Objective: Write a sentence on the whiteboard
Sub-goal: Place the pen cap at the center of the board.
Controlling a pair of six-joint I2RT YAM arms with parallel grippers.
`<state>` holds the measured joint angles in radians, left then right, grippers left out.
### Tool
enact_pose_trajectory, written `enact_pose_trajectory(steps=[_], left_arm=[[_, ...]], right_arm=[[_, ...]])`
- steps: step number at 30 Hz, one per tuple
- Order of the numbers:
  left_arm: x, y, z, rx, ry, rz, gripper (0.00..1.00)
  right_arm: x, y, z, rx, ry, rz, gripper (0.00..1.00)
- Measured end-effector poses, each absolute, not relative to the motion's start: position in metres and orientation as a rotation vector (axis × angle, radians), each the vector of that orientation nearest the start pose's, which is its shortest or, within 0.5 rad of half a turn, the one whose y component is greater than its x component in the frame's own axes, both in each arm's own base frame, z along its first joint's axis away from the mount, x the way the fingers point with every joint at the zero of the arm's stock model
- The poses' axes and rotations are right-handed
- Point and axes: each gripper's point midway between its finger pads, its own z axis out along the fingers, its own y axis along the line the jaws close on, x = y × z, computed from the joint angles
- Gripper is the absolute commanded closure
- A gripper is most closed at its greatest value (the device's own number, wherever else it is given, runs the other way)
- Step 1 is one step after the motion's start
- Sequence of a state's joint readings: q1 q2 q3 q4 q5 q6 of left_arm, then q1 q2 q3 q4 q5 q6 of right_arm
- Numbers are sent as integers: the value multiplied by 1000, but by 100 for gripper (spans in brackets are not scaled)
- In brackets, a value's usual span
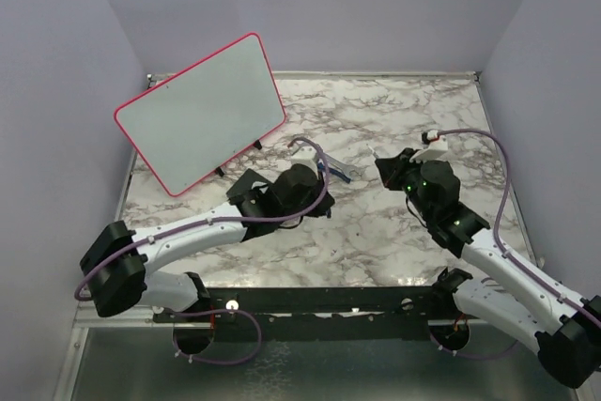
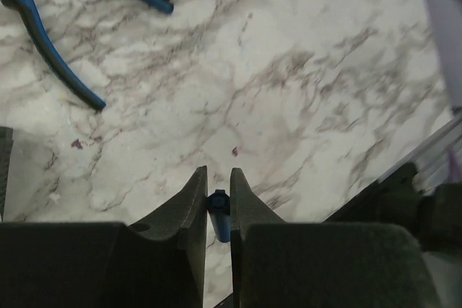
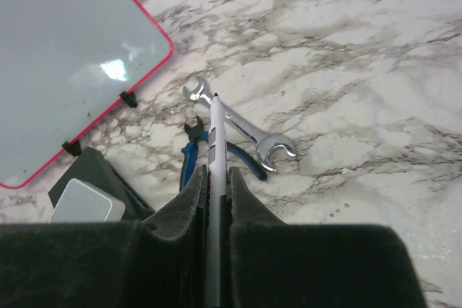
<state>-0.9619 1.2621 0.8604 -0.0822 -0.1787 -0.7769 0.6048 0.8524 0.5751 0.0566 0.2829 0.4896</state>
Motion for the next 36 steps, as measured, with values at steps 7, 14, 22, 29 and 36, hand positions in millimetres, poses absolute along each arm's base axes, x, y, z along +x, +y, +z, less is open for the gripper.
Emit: enact_pose_trajectory(steps=[7,14,22,29,36], left_arm=[[173,-329,88,534,2406,-580,100],[149,-325,40,788,2498,-402,100],[141,-325,26,894,2526,-323,76],[139,-323,23,914,2533,-306,49],[140,-326,29,917,2521,-314,11]], right_arm=[[300,143,218,156,1792,543,99],[292,150,212,139,1808,603,99],[284,152,203,135,1823,632,99],[284,152,201,134,1827,631,99],[283,151,205,133,1816,635,99]])
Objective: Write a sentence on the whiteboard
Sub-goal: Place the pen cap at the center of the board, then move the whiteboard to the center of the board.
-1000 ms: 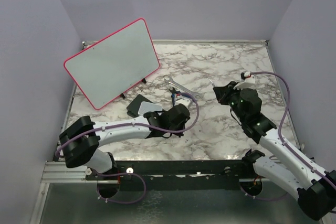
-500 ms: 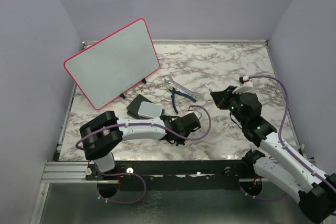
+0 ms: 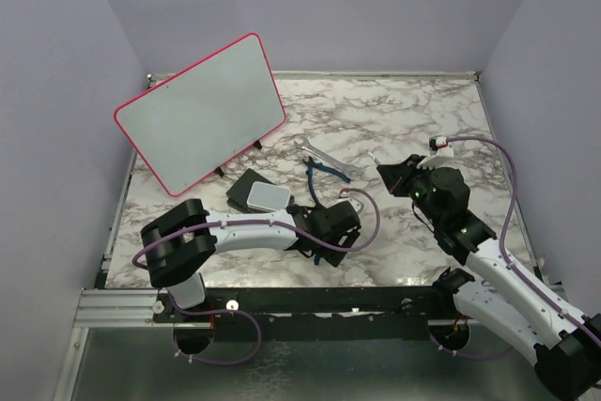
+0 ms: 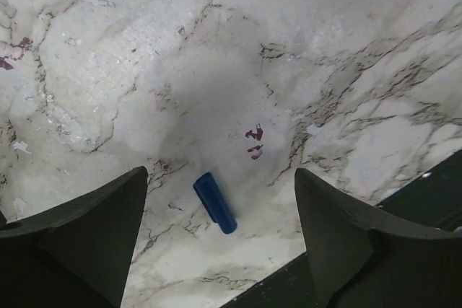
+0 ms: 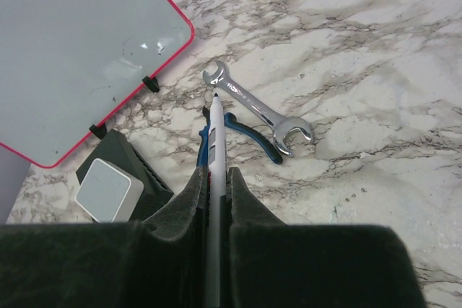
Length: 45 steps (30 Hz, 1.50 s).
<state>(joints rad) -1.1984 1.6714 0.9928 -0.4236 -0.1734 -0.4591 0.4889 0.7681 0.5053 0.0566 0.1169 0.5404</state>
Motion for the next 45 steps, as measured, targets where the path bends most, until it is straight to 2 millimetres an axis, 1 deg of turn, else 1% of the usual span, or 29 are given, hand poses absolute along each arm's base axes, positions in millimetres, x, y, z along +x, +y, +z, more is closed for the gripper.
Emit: enact_pose_trajectory(steps=[2,3,7,9,10,11,12,13,14,16,17,20,22,23,24,26,27,28,30,33,35,36,37,38,40,44,45], left_arm=[[142,-329,39,915,2503,-332,7],[144,-332,48,911,2486,-350,6],[158,-346,93,859,2401,-444,5],[169,-348,114,823,2363,-478,5],[178,-347,126,795,2345,-496,5],[186,-345,135,772,2330,-502,5],[199,-339,145,735,2317,-506,5],[208,-334,151,703,2310,-504,5],[223,-323,160,657,2301,-494,5],[244,-305,170,589,2293,-468,5],[257,-292,176,546,2288,-448,5],[291,-256,194,424,2263,-394,5],[313,-228,211,328,2228,-362,5],[324,-210,221,272,2203,-343,5],[331,-196,229,228,2182,-330,5],[347,-158,251,114,2128,-293,4],[352,-143,259,72,2105,-278,4],[356,-131,266,37,2080,-269,4],[362,-95,283,-56,2026,-239,4],[366,-50,299,-168,1963,-198,5],[365,-26,303,-227,1934,-173,5],[362,-9,303,-270,1920,-153,5],[361,0,302,-293,1916,-140,5],[357,14,301,-334,1905,-119,5],[353,30,304,-381,1884,-92,5],[352,56,320,-453,1799,-29,4],[351,58,321,-462,1791,-21,3]], right_arm=[[282,150,207,130,1807,635,99],[281,150,209,126,1804,633,99],[278,147,212,112,1791,624,99],[277,146,212,103,1794,615,99],[276,145,212,99,1796,610,99],[275,145,211,94,1800,605,99],[275,145,211,88,1802,600,99],[275,144,212,80,1802,595,99],[275,144,212,72,1801,590,99],[276,147,215,52,1796,593,99],[277,149,216,38,1795,599,99],[279,161,219,-11,1787,644,99],[281,171,220,-43,1783,683,99],[283,178,219,-60,1784,700,100],[284,184,219,-77,1786,716,100],[285,202,220,-119,1787,752,99],[285,212,220,-143,1786,772,99],[284,222,221,-165,1785,790,99],[286,243,227,-206,1771,826,99],[292,273,239,-256,1731,885,99],[298,291,246,-284,1703,923,99],[302,300,248,-299,1693,942,99],[305,310,250,-313,1682,958,99],[308,319,251,-327,1673,973,99],[314,339,253,-363,1657,1005,99],[313,387,255,-464,1622,1090,99],[313,390,255,-471,1620,1095,100]])
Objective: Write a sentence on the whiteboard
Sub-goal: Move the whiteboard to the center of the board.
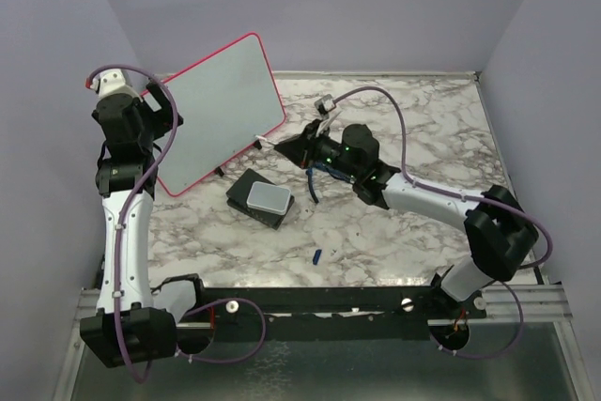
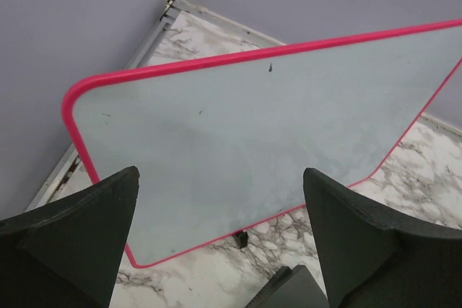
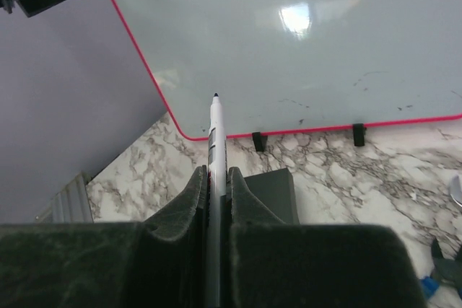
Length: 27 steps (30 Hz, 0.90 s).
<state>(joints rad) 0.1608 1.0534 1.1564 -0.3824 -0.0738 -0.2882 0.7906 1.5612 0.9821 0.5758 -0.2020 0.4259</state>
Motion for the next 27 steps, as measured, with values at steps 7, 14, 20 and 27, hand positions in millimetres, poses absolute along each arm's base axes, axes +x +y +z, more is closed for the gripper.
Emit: enact_pose_trajectory(steps=[7,14,20,27], left_arm=[[351,83,318,-540,1727,91,2],[350,102,316,-576,1698,153,12],[350,80,290,-515,1761,55,21],[342,1,234,-443,1907,-114,23]], right_arm=[[314,437,255,-559,1569,1174,99],[320,448,248,-574,1572,1185,99],[315,439,249,-565,1576,1177,99],[304,413,263,-518,1572,1139,99]])
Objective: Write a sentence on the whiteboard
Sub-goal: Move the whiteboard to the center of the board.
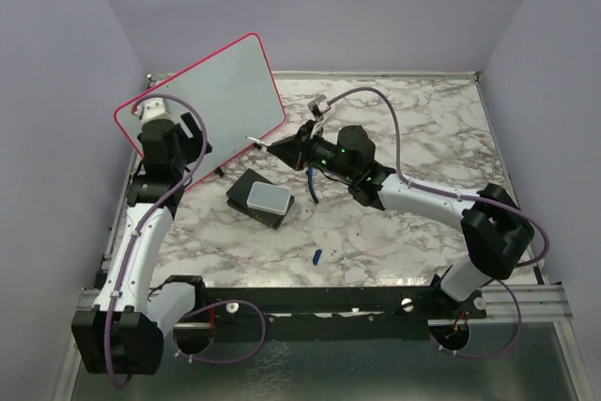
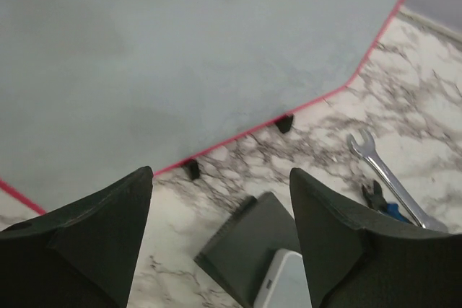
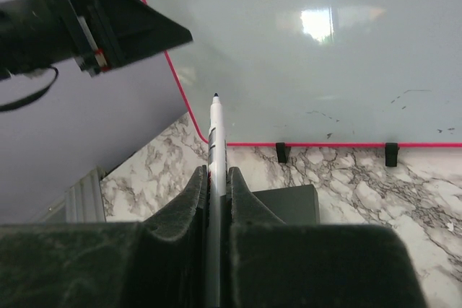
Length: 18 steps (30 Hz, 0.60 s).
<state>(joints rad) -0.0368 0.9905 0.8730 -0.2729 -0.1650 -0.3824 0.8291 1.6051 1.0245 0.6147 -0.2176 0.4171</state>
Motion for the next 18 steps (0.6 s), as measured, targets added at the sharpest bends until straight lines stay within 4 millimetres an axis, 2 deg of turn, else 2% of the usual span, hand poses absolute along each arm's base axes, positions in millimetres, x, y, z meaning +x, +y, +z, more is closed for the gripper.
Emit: enact_pose_trajectory(steps=[3,5,10,14,18], left_arm=[[343,-45,215,-387,1971,-185,30],[345,-58,199,-398,2003,-186,35],[340,-52,144,-506,2079,-72,36],[340,-47,126,-563,2083,-18,39],[346,-52,113,-604,2072,-13,41]], right_arm=[[303,396,273,-488,1567,1116,99],[304,381,282,-460,1555,1096,99],[307,344,299,-395,1533,1035,99],[307,322,311,-356,1507,1006,99],[309,313,313,-341,1501,993,99]])
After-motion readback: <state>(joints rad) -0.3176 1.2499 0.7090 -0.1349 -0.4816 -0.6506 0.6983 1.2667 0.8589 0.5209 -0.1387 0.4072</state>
